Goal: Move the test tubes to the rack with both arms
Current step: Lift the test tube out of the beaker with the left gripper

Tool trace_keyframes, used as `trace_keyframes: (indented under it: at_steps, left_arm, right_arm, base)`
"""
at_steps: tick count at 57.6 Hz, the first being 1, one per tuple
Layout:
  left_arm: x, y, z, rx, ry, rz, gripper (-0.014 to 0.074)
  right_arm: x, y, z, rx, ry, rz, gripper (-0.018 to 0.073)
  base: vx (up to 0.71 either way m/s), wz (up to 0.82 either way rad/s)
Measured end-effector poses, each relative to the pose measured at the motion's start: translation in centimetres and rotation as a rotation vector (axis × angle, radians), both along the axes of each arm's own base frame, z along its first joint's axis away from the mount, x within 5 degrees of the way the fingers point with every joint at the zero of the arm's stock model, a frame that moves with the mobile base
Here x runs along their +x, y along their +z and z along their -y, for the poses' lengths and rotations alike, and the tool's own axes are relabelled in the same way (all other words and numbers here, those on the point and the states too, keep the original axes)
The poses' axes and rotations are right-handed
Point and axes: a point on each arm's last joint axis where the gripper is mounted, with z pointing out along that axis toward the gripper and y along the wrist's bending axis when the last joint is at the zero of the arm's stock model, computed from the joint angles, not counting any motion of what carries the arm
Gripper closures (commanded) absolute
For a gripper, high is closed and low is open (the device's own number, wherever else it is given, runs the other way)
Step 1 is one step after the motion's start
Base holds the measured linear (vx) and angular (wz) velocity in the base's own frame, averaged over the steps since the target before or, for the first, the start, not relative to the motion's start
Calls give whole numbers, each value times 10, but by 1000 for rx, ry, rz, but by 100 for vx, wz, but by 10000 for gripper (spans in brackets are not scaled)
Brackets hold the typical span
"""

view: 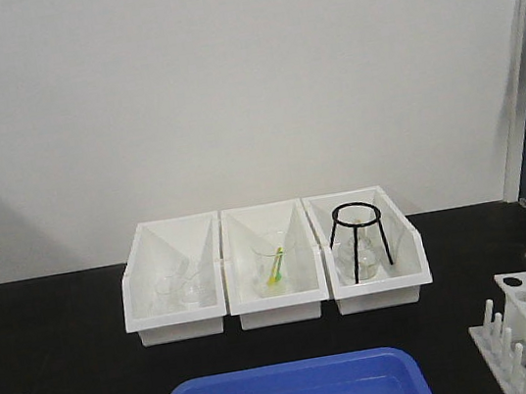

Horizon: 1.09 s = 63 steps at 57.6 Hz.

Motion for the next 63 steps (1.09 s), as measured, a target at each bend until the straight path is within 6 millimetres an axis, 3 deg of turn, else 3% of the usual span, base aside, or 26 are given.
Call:
trace_keyframes:
  at_steps: [13,27,41,52,63]
  left_arm:
    - [-2,13,0,-37,10,59,617]
    - [-14,54,0,-102,21,211,617]
    - [-35,96,1,-288,21,340,617]
    - [-48,109,15,-367,-121,328,617]
    - [-45,124,32,-424,-311,234,617]
  right_arm:
    - [0,0,0,0,0,0,-8]
    - [0,0,0,0,0,0,-8]
    - [0,0,0,0,0,0,-8]
    - [0,0,0,0,0,0,-8]
    - [0,0,0,0,0,0,-8]
  base:
    - [0,0]
    - [0,0]
    - [0,0]
    - [0,0]
    - [0,0]
